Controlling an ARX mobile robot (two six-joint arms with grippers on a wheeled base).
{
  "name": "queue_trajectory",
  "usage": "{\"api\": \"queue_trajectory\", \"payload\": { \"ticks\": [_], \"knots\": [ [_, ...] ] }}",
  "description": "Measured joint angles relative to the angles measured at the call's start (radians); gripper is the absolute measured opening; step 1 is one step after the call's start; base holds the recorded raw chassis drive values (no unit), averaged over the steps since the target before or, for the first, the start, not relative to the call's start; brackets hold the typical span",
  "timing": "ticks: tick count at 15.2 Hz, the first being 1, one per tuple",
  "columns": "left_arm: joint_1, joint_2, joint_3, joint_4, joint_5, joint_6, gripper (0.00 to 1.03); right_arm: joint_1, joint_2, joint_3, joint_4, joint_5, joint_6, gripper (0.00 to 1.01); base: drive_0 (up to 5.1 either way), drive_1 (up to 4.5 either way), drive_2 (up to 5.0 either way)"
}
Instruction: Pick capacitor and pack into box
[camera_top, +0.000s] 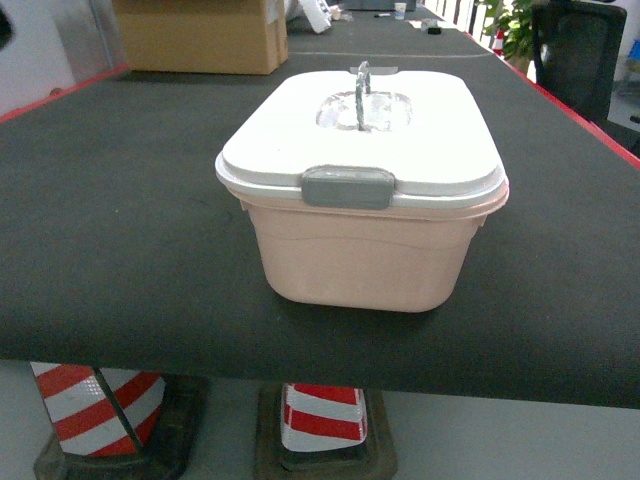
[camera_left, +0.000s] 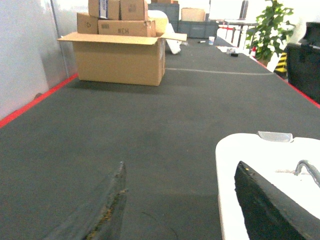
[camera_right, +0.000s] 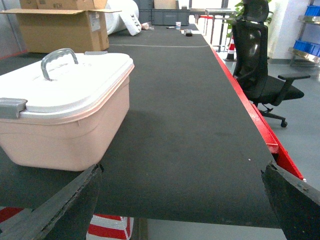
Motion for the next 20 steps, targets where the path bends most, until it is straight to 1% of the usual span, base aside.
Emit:
{"api": "queue_trajectory", "payload": {
  "ticks": [1, 2, 3, 5, 6, 7, 9, 11, 13, 14, 15, 16, 19, 20],
  "knots": [
    [0.035, -0.092, -0.137, 0.066, 0.034, 0.002, 0.44, 0.0, 0.0, 0.0, 0.0, 0.0, 0.0, 0.98, 0.0, 0.0, 0.0],
    [0.057, -0.133, -0.225, 0.093, 0.05, 0.002, 0.34, 0.0, 0.0, 0.0, 0.0, 0.0, 0.0, 0.98, 0.0, 0.0, 0.0],
    [0.071, -0.158, -0.295, 0.108, 0.066, 0.002, 0.25, 0.0, 0.0, 0.0, 0.0, 0.0, 0.0, 0.98, 0.0, 0.0, 0.0],
    [0.081, -0.183, -0.357, 0.117, 0.082, 0.002, 0.16, 0.0, 0.0, 0.0, 0.0, 0.0, 0.0, 0.98, 0.0, 0.0, 0.0],
    [0.097, -0.227, -0.429, 0.136, 0.103, 0.002, 0.04, 0.0, 0.0, 0.0, 0.0, 0.0, 0.0, 0.98, 0.0, 0.0, 0.0],
    [0.113, -0.282, -0.483, 0.156, 0.119, 0.003, 0.02, 0.0, 0.0, 0.0, 0.0, 0.0, 0.0, 0.98, 0.0, 0.0, 0.0],
    [0.143, -0.372, -0.581, 0.165, 0.145, 0.003, 0.02, 0.0, 0.0, 0.0, 0.0, 0.0, 0.0, 0.98, 0.0, 0.0, 0.0],
    [0.166, -0.448, -0.663, 0.154, 0.167, 0.003, 0.02, 0.0, 0.0, 0.0, 0.0, 0.0, 0.0, 0.98, 0.0, 0.0, 0.0],
    [0.182, -0.534, -0.714, 0.133, 0.189, 0.003, 0.02, 0.0, 0.0, 0.0, 0.0, 0.0, 0.0, 0.98, 0.0, 0.0, 0.0],
    [0.237, -0.578, -0.742, 0.108, 0.248, 0.004, 0.02, 0.0, 0.0, 0.0, 0.0, 0.0, 0.0, 0.98, 0.0, 0.0, 0.0],
    [0.259, -0.618, -0.765, 0.087, 0.246, 0.004, 0.02, 0.0, 0.0, 0.0, 0.0, 0.0, 0.0, 0.98, 0.0, 0.0, 0.0],
    [0.256, -0.666, -0.784, 0.064, 0.257, 0.004, 0.02, 0.0, 0.0, 0.0, 0.0, 0.0, 0.0, 0.98, 0.0, 0.0, 0.0],
    [0.253, -0.796, -0.829, -0.023, 0.26, 0.005, 0.02, 0.0, 0.0, 0.0, 0.0, 0.0, 0.0, 0.98, 0.0, 0.0, 0.0],
    [0.253, -0.798, -0.864, 0.037, 0.259, 0.005, 0.02, 0.0, 0.0, 0.0, 0.0, 0.0, 0.0, 0.98, 0.0, 0.0, 0.0]
  ]
}}
